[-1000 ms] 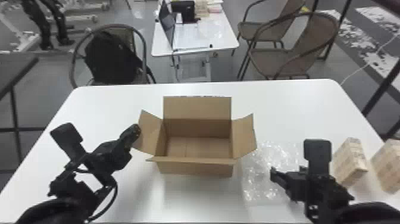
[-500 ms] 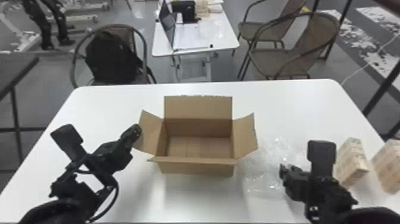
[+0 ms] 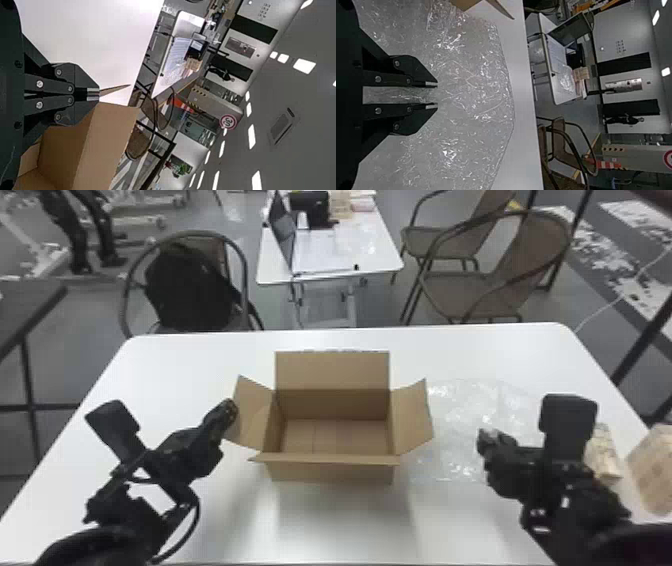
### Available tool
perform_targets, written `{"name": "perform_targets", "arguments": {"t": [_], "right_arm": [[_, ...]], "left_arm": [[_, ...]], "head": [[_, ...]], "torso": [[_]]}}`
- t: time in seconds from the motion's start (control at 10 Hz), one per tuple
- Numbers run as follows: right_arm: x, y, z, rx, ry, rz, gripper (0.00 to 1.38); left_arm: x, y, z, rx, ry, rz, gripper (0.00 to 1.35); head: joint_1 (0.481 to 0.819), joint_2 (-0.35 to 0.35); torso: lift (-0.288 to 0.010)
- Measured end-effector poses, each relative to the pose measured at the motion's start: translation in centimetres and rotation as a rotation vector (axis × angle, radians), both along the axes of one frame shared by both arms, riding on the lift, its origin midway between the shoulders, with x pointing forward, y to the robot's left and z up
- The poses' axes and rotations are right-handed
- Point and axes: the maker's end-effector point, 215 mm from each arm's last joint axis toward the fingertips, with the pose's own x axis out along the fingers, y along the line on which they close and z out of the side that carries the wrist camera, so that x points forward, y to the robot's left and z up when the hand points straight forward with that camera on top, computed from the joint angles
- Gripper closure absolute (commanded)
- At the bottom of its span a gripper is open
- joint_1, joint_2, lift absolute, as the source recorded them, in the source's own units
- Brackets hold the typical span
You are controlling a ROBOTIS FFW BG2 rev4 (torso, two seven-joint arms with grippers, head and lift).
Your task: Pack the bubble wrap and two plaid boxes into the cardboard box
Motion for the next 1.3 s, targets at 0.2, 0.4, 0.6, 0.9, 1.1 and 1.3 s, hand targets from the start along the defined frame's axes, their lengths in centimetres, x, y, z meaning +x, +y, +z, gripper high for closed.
{"name": "perform_targets", "arguments": {"t": [0.2, 0.4, 0.6, 0.9, 1.1, 1.3], "right_arm": [[1.3, 0.3, 5.1, 0.026, -0.074, 0.01, 1.03], [1.7, 0.4, 10.8, 0.056, -0.152, 0.021, 1.03], [2.3, 0.0, 17.1, 0.091, -0.25, 0.031, 1.03], [3.9, 4.5, 19.8, 0.176, -0.28, 0.138, 1.03], [5.3, 8.4, 18.0, 0.261, -0.264, 0.161, 1.03], [6.0, 11.1, 16.1, 0.385, -0.252, 0.147, 1.03]], "left_arm": [[0.0, 0.0, 0.0, 0.002, 0.0, 0.0, 1.21], [0.0, -0.1, 0.0, 0.005, 0.0, 0.0, 1.21], [0.0, -0.1, 0.0, 0.007, 0.001, -0.001, 1.21], [0.4, -0.9, -0.1, 0.015, 0.002, -0.013, 1.21], [0.6, -1.4, -0.2, 0.024, 0.007, -0.022, 1.21], [0.6, -1.6, -0.6, 0.033, 0.017, -0.026, 1.21]], "head": [[0.695, 0.092], [0.695, 0.094], [0.695, 0.087], [0.675, 0.119], [0.676, 0.149], [0.684, 0.177]], "torso": [[-0.109], [-0.109], [-0.109], [-0.109], [-0.109], [-0.109]]}}
